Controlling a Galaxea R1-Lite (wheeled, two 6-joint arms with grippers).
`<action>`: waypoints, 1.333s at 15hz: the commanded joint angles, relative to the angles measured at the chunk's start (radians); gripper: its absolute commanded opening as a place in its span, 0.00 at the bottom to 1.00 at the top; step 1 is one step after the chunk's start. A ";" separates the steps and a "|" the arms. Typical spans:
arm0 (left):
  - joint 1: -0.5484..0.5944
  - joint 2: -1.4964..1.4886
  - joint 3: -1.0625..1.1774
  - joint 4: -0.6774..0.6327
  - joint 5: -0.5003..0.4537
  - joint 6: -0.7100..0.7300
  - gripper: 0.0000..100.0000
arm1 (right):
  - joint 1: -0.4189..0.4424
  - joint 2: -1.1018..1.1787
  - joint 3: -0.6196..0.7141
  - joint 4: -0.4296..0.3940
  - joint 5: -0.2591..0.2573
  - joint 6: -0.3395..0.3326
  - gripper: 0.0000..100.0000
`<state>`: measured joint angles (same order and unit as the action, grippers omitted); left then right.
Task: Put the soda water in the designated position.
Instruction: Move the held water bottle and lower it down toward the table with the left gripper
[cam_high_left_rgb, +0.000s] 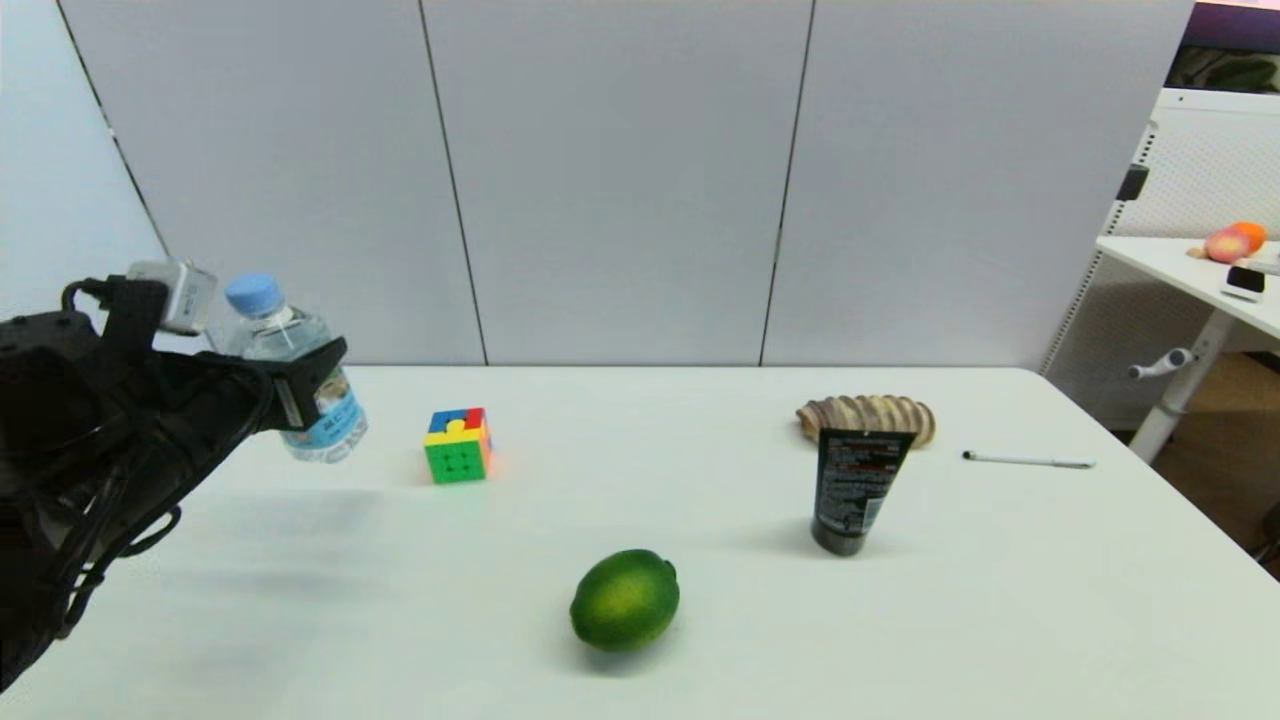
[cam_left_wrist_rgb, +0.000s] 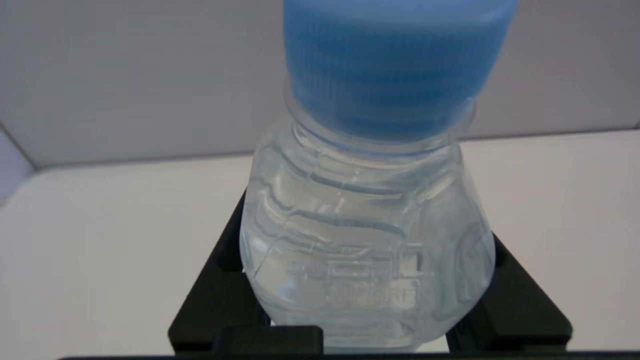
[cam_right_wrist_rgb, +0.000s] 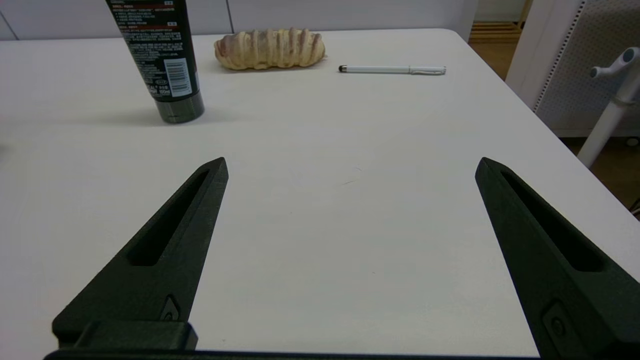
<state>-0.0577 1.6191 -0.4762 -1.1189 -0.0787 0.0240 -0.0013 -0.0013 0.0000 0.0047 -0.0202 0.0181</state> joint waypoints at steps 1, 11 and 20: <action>-0.041 0.151 -0.191 0.030 -0.003 0.017 0.00 | 0.000 0.000 0.000 0.000 0.000 0.000 1.00; -0.113 0.392 -0.549 0.202 -0.004 0.014 0.00 | 0.000 0.000 0.000 0.000 0.000 0.000 1.00; -0.133 0.539 -0.687 0.225 -0.003 0.005 0.00 | 0.000 0.000 0.000 0.000 0.000 0.000 1.00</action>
<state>-0.1870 2.1219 -1.1502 -0.8843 -0.0817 0.0321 -0.0013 -0.0013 0.0000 0.0047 -0.0200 0.0181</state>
